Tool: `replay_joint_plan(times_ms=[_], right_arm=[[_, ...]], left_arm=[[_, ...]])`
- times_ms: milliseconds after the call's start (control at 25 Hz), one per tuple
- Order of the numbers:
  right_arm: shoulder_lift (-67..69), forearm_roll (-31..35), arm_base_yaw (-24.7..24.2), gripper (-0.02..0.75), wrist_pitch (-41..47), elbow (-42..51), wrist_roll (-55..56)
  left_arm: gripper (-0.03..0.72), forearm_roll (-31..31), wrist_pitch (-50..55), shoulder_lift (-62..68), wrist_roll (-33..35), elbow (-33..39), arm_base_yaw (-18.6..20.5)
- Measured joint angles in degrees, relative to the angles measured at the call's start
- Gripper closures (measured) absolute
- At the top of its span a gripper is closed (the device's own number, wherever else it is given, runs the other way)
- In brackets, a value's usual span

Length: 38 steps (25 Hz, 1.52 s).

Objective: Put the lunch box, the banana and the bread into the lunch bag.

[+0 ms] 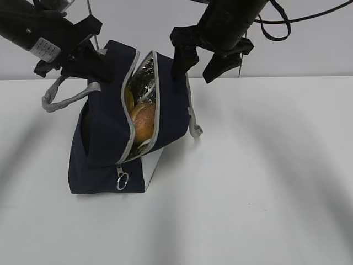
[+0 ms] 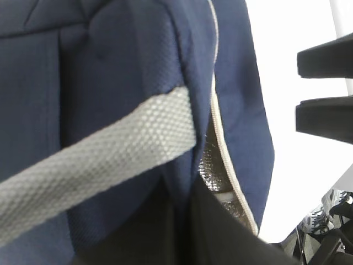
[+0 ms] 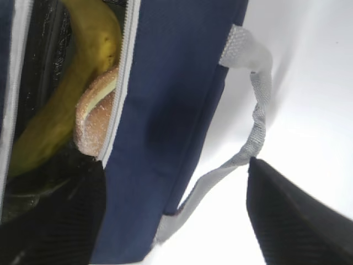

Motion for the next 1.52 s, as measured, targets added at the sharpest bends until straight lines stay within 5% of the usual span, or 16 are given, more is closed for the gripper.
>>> replay_joint_plan(times_ms=[240, 360, 600, 720, 1280, 1520], right_arm=[[4.55, 1.72, 0.0, 0.16, -4.38, -0.22, 0.59], [6.38, 4.47, 0.0, 0.223, -5.49, -0.22, 0.78], [7.52, 7.77, 0.0, 0.603, -7.79, -0.22, 0.78], [6.82, 7.88, 0.0, 0.728, -7.92, -0.5, 0.43], [1.45, -1.88, -0.1, 0.75, 1.29, -9.42, 0.79], [0.98, -6.05, -0.1, 0.75, 1.66, -9.42, 3.32]], left_arm=[[0.691, 0.0, 0.0, 0.0, 0.24, 0.0, 0.0], [0.691, 0.0, 0.01, 0.0, 0.41, 0.0, 0.0], [0.691, 0.0, 0.01, 0.0, 0.82, 0.0, 0.0], [0.691, 0.05, 0.01, 0.0, 0.82, 0.0, 0.0], [0.691, -15.37, -4.93, 0.67, 4.22, 0.0, -1.36], [0.691, -16.66, -9.05, 0.67, 4.46, 0.0, -1.98]])
